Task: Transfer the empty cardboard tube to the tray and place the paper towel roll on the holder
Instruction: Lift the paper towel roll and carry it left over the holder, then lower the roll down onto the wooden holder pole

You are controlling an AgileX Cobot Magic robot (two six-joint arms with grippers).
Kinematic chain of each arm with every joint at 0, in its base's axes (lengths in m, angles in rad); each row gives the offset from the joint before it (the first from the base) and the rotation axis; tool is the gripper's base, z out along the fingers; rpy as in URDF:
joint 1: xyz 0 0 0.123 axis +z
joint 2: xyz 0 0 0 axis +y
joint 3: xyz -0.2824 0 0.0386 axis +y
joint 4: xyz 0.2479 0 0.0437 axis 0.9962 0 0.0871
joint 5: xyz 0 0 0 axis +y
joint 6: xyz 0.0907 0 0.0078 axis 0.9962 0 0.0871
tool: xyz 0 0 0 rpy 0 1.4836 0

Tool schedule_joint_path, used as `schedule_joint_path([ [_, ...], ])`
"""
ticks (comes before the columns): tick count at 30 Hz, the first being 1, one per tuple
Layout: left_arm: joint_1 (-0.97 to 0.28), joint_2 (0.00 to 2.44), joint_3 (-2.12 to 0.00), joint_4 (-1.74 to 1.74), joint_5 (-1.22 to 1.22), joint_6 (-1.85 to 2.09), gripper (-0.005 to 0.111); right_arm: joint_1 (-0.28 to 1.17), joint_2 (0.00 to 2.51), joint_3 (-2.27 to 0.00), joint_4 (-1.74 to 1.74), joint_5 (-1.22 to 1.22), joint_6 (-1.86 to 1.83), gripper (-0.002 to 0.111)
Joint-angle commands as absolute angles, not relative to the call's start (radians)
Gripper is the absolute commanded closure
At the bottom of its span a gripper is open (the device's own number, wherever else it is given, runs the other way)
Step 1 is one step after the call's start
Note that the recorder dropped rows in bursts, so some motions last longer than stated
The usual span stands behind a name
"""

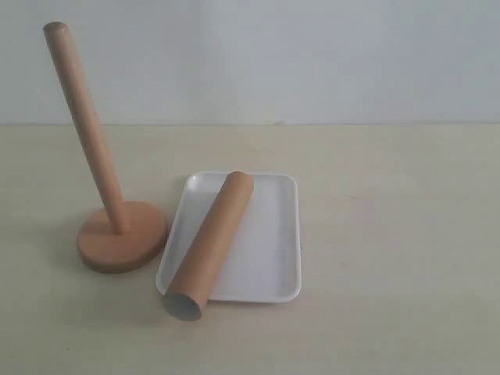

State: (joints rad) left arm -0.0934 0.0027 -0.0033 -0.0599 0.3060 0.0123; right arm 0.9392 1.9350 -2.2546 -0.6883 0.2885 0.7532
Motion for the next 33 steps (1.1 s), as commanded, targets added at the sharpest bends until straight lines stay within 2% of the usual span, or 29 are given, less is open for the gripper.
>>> schedule_joint_path([
  [1,-0.091,0.000,0.000,-0.063,0.306,0.017,0.103,0.939,1.975,-2.342,-0.404,0.368,0.435,0.109],
  [15,-0.091,0.000,0.000,-0.063,0.306,0.017,0.103,0.939,2.069,-2.494,-0.273,0.423,0.322,0.109],
  [33,-0.091,0.000,0.000,-0.063,0.306,0.017,0.103,0.939,2.106,-2.494,-0.245,0.368,0.229,0.109],
])
